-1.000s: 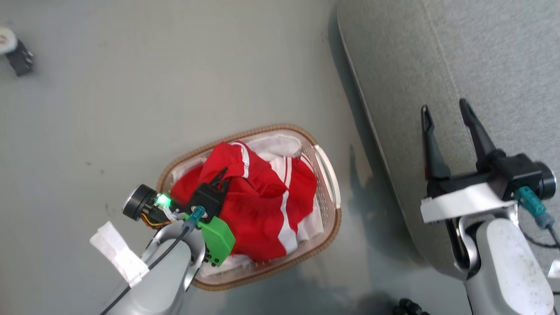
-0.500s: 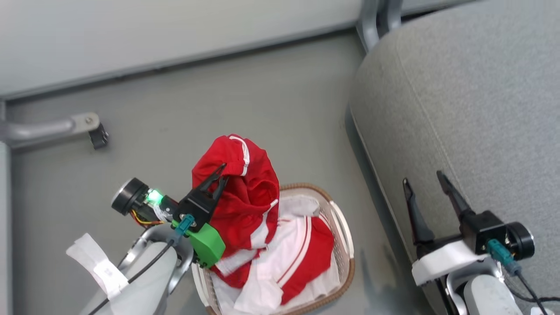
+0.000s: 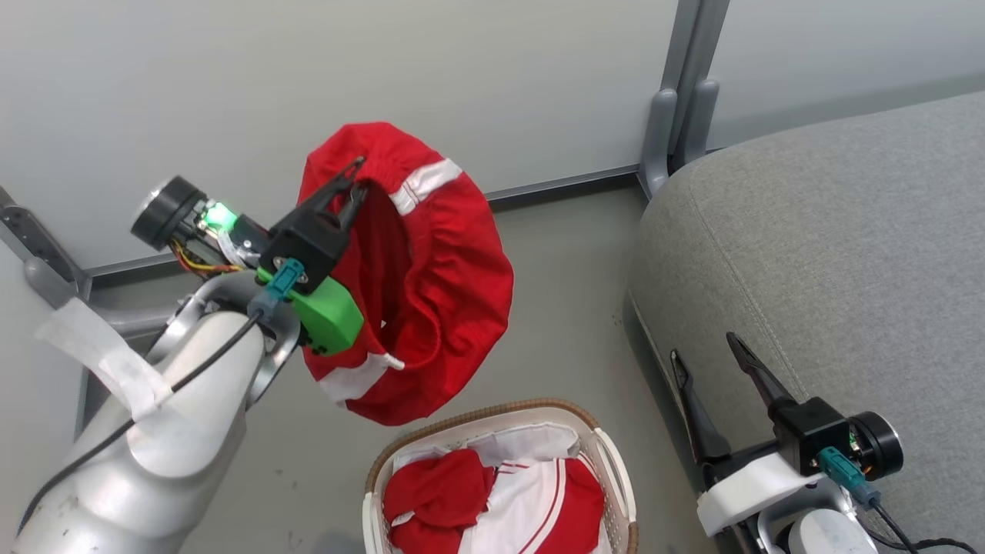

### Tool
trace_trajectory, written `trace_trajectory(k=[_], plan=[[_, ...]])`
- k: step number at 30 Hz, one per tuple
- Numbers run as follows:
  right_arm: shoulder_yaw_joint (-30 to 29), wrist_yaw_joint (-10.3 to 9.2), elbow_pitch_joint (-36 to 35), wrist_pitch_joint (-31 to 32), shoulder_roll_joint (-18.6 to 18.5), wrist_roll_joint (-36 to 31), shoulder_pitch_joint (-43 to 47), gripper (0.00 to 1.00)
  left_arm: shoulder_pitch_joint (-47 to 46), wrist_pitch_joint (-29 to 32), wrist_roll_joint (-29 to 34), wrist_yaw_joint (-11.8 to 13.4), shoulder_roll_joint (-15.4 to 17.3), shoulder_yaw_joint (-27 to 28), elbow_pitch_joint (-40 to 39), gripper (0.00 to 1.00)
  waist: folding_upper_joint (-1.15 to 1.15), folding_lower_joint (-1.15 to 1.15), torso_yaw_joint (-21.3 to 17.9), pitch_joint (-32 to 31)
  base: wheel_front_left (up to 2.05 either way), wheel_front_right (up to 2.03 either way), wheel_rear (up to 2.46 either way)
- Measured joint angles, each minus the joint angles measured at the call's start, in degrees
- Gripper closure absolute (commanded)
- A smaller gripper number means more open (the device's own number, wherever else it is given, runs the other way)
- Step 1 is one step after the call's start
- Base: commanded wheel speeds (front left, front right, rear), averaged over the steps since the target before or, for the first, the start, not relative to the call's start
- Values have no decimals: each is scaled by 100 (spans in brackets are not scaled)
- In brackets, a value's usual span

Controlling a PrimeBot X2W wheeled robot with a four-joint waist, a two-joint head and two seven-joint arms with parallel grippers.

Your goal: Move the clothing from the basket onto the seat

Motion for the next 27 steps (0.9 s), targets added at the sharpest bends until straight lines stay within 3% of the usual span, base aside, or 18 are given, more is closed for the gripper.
trace_trajectory(k=[12, 22, 27], plan=[[590, 0, 24, -1, -1, 199, -356, 0, -670, 514, -187, -3, 57, 26, -425, 100, 0, 0, -66, -110, 0, 0, 0], [1708, 0, 261, 0, 2, 864, -1541, 0, -789, 742, -272, 23, -231, -162, -576, 100, 0, 0, 24, -81, 0, 0, 0], [2096, 0, 725, -1, 0, 947, -1884, 0, -856, 840, -328, 24, -434, -293, -582, 100, 0, 0, 164, -102, 0, 0, 0]])
